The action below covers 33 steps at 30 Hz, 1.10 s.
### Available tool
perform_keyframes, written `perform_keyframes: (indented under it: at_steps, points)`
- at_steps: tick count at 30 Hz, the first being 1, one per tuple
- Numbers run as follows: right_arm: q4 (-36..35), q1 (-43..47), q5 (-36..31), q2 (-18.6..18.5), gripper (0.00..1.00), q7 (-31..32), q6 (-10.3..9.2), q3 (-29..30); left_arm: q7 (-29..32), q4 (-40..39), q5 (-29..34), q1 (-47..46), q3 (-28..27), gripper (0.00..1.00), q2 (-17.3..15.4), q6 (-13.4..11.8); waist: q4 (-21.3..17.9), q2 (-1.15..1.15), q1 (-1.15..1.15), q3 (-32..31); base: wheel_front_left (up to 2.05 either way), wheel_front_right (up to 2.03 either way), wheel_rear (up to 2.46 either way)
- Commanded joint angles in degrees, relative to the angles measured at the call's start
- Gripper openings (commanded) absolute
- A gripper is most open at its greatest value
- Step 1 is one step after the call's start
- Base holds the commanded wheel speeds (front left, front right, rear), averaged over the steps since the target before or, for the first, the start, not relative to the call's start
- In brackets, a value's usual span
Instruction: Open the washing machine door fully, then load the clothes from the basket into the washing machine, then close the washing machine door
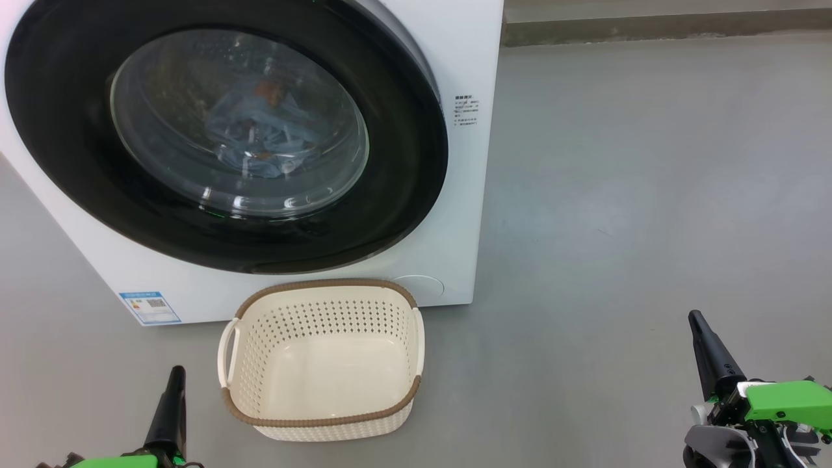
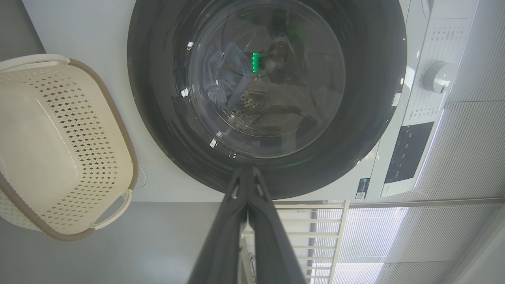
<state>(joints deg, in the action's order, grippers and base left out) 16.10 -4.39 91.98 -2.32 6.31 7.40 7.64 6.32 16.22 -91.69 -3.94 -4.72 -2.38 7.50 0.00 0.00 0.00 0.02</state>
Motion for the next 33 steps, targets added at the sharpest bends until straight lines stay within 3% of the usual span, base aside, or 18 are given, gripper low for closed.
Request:
perform_keyframes:
  at_steps: [1, 33]
  points:
    - [-1.7, -2.2, 0.1, -0.6, 0.0, 0.2, 0.09, -1.0, 0.2, -1.7, -0.4, -2.7, -1.9, 0.0, -0.5, 0.0, 0.0, 0.0, 0.0, 0.0, 0.0, 0.0, 0.0]
    - [-1.7, -2.2, 0.1, -0.6, 0.0, 0.2, 0.09, -1.0, 0.2, -1.8, -0.4, -2.7, -1.9, 0.0, -0.5, 0.0, 0.0, 0.0, 0.0, 0.0, 0.0, 0.0, 0.0]
